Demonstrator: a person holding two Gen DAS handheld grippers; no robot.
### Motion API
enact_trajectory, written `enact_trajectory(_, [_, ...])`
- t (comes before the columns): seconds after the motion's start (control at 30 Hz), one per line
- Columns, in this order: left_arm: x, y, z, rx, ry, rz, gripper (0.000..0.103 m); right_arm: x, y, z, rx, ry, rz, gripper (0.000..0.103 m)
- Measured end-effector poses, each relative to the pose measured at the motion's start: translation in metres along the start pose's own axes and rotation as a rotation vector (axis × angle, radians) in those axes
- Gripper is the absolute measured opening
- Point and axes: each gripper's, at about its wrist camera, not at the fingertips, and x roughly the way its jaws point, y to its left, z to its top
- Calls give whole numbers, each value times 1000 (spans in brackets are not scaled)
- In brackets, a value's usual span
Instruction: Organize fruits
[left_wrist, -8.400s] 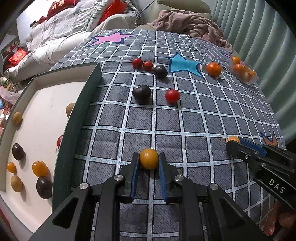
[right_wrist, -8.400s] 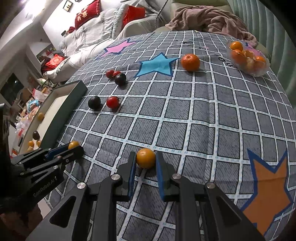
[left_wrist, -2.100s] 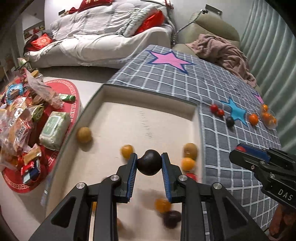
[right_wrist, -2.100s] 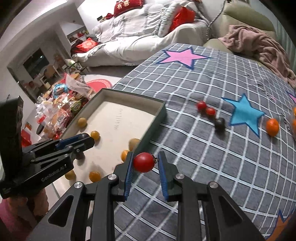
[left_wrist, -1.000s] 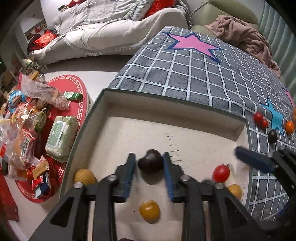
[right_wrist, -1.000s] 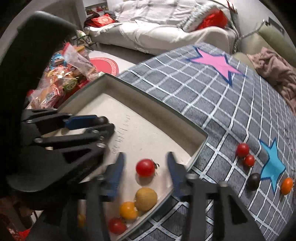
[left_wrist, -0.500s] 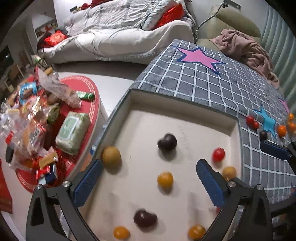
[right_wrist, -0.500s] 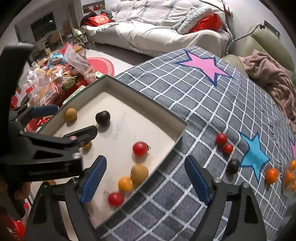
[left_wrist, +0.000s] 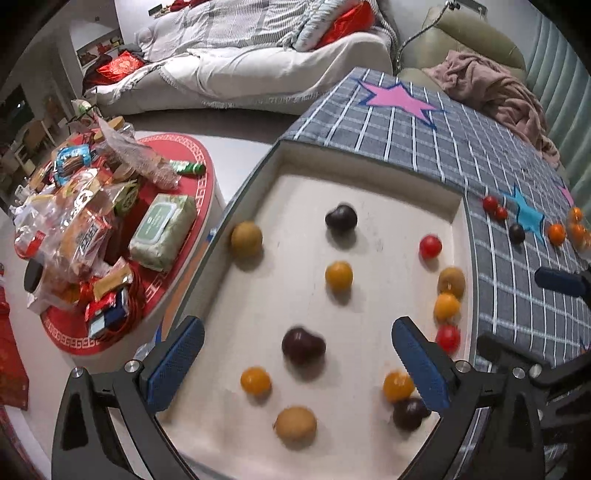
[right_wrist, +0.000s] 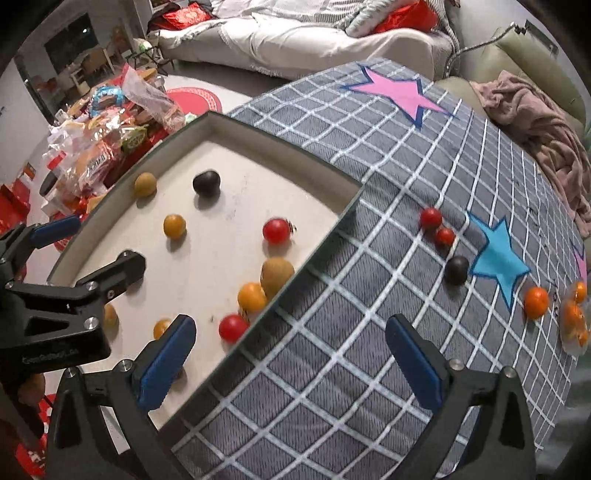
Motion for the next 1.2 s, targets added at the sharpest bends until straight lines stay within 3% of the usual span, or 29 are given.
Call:
enact_trajectory(0.3, [-8, -3, -26, 19, 59, -3, 102, -14, -2, -9, 39, 2, 25, 103])
enact_trajectory(1.2, [-34, -22, -62, 98, 70, -11, 102, -36, 28, -26, -9, -12, 26, 103])
